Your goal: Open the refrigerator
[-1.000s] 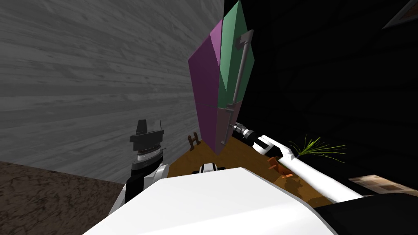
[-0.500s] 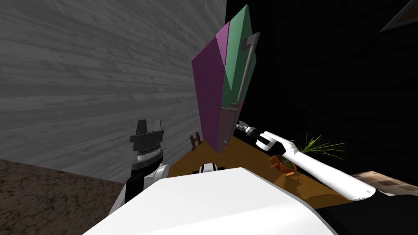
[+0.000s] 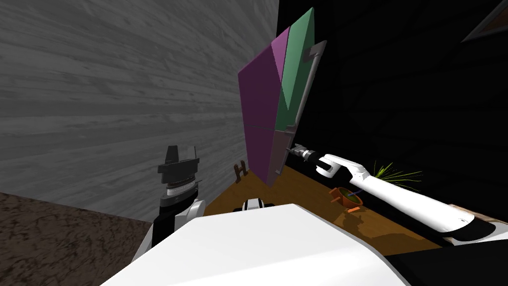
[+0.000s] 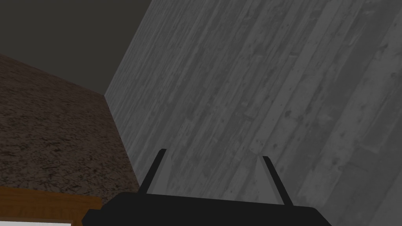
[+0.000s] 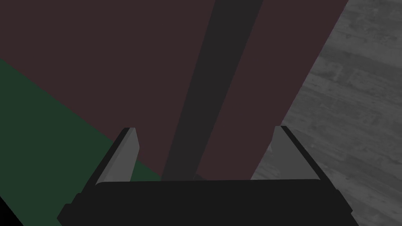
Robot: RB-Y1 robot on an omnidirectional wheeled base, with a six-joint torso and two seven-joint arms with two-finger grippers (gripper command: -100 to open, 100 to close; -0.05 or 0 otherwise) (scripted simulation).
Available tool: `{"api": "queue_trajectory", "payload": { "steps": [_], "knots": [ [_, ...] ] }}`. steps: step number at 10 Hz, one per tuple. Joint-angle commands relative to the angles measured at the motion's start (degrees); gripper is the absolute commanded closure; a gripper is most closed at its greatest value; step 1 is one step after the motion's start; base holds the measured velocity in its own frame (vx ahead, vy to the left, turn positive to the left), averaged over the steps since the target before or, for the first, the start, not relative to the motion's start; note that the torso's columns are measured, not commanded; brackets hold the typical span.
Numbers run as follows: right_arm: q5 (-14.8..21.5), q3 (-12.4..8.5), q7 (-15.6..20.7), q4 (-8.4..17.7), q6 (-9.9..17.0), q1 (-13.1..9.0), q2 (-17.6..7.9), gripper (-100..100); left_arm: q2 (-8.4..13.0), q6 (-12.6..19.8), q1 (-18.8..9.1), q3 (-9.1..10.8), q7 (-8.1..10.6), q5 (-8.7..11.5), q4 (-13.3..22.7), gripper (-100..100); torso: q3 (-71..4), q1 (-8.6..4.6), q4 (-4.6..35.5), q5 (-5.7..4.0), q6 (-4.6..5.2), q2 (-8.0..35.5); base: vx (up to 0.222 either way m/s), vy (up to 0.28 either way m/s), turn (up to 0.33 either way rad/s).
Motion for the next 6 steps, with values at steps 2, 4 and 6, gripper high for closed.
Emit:
{"api": "queue_trajectory", "payload": {
  "steps": [2,4,6],
  "knots": [
    [0.7,0.8,1.9,3.7,2.1,-2.0,-5.8,-100,0.0,0.0,0.0,0.0,0.0,0.0,0.0,0,0.0,0.07,0.0,0.03,0.0,0.0,-0.001,0.144,-0.022],
    [1.1,1.2,3.0,5.9,3.8,-3.3,-9.6,-100,0.0,0.0,0.0,0.0,0.0,0.0,0.0,0,0.0,-0.11,0.0,-0.05,0.0,-0.1,0.001,0.123,-0.018],
    [1.2,1.3,3.6,6.8,4.5,-3.8,-11.9,-100,0.0,0.0,0.0,0.0,0.0,0.0,0.0,0,0.0,-0.05,0.0,-0.01,-0.01,0.0,0.001,0.093,-0.012]
  ]
}}
